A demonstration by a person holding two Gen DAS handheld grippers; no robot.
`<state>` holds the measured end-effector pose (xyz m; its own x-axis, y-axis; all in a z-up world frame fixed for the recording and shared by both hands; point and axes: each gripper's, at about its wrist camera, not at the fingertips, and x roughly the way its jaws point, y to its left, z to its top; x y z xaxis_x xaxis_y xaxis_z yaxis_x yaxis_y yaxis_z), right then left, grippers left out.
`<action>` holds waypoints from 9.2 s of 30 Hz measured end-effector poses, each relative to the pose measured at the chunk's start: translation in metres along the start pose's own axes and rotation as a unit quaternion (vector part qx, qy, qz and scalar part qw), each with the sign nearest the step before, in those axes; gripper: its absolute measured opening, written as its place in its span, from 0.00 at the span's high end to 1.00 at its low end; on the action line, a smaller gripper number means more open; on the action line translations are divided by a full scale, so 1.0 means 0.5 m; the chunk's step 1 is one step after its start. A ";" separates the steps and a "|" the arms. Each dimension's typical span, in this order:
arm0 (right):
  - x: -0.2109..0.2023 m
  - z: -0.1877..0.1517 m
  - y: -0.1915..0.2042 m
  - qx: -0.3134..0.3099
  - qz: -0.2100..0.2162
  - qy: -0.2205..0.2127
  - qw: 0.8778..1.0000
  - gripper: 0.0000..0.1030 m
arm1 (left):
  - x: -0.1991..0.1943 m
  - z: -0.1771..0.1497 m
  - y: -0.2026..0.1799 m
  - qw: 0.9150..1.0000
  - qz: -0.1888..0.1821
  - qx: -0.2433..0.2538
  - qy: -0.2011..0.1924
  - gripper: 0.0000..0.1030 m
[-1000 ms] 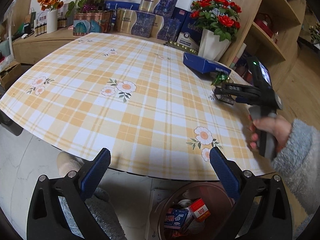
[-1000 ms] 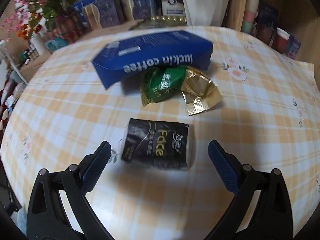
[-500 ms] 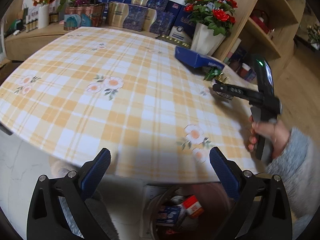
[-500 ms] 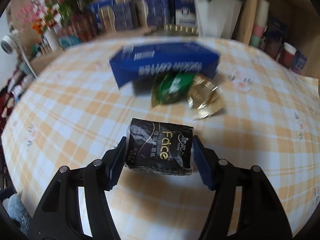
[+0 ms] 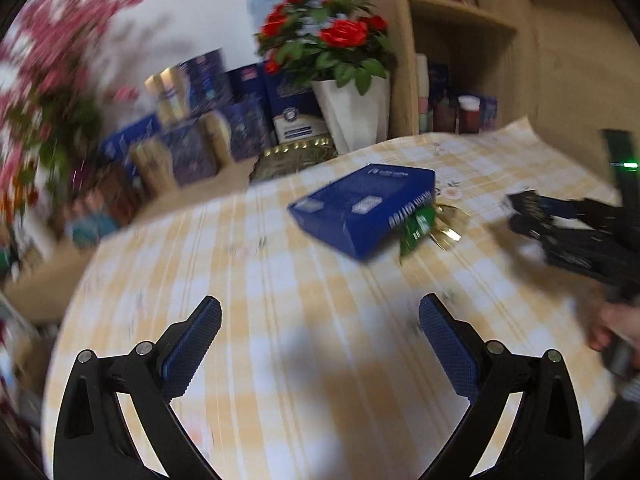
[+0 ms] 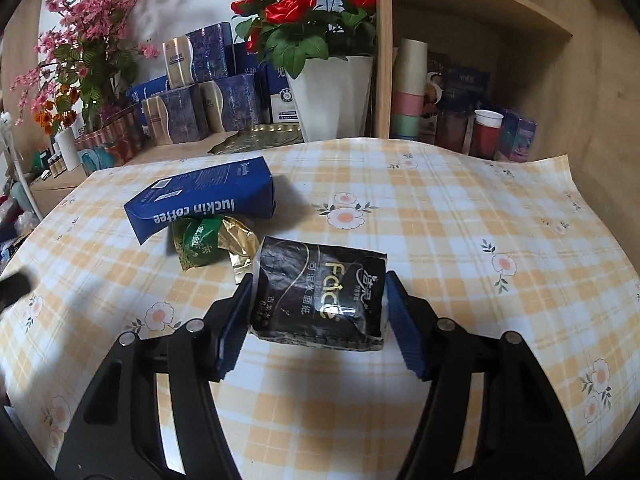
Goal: Collect trash
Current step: 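Grasp the blue luckin coffee box with the left gripper while the right gripper holds the bag, then carry the blue luckin box over the brown bin and open the left gripper, then lower the black Face bag into the brown bin and open the right gripper, then reach the right gripper to the table and grasp the green-and-gold wrapper, then grasp the clear plastic wrapper with the left gripper while the right gripper holds the green wrapper, then carry both wrappers over the brown bin and open both grippers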
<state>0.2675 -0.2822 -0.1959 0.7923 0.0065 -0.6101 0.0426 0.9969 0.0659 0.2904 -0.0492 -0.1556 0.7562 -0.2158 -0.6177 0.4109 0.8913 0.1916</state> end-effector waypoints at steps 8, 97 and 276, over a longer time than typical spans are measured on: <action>-0.001 -0.005 -0.050 0.069 0.025 0.001 0.997 0.38 | 0.166 0.067 -0.072 0.993 0.033 0.105 0.037 0.06; -0.447 -0.360 -0.003 0.103 0.077 0.036 0.991 0.38 | -0.097 -0.393 -0.342 0.927 -0.230 0.068 0.288 0.34; -0.395 -0.300 0.091 0.047 0.135 0.116 0.983 0.75 | -0.351 -0.204 -0.091 0.960 -0.217 -0.161 0.071 0.61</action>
<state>0.0216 -0.2262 -0.1909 0.6228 0.2976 -0.7235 -0.0850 0.9451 0.3156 0.0870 -0.0112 -0.1337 0.4620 -0.5587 -0.6888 0.4754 0.8117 -0.3394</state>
